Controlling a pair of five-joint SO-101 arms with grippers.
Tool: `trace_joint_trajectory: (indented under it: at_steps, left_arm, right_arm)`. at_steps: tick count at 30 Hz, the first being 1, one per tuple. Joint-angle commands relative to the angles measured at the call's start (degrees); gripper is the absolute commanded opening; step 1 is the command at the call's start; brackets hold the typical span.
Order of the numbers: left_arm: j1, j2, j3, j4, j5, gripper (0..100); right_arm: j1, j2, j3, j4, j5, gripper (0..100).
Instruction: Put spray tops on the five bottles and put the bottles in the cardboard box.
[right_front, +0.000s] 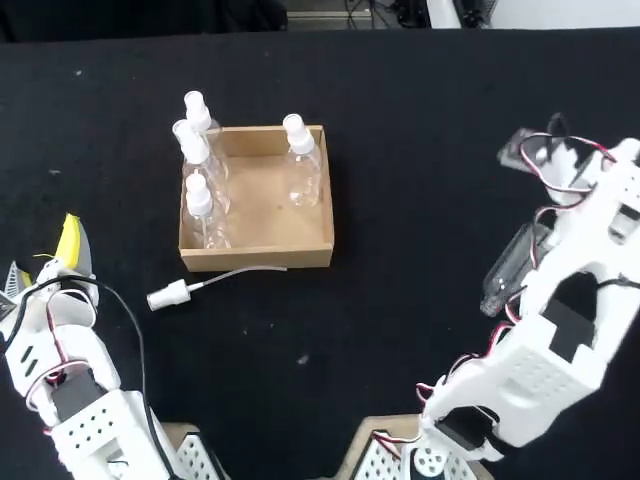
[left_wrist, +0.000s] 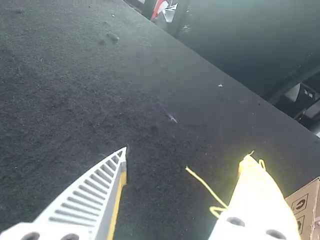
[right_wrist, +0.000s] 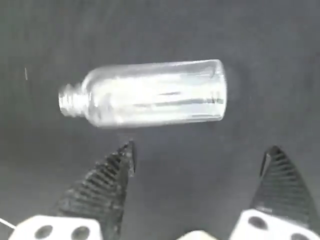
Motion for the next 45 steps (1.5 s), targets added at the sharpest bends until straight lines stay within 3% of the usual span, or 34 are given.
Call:
trace_joint_trajectory:
  at_steps: [1,4,9,23,27,34,39,42,45]
  left_arm:
    - [0.1,-1.0,0.9,-1.3,0.5,24]
    - [0.1,-1.0,0.9,-1.3,0.5,24]
    - [0.1,-1.0,0.9,-1.3,0.5,24]
    - [0.1,-1.0,0.9,-1.3,0.5,24]
    - [0.1,-1.0,0.9,-1.3,0.5,24]
    - [0.1,-1.0,0.9,-1.3,0.5,24]
    - [0.1,-1.0,0.9,-1.3,0.5,24]
    - [0.1,-1.0,0.9,-1.3,0.5,24]
    - [0.1,-1.0,0.9,-1.3,0.5,24]
  right_arm:
    - [1.7,0.4,1.5,1.4,20.4,35.5]
    - [1.3,1.7,3.4,1.3,28.8,35.7]
    - [0.1,4.0,2.9,1.1,34.6,35.5]
    - [-0.3,12.4,2.5,-2.8,33.8,35.3]
    - [-0.8,12.4,2.9,-2.0,23.7,34.1]
    - [-2.5,12.7,6.8,-9.9,-7.3,12.4]
    - [0.8,10.9,8.0,-15.2,-24.0,11.7]
    - [3.3,8.8,8.2,-14.9,-37.0,11.5]
    - [4.9,7.2,8.2,-13.8,-45.5,11.6]
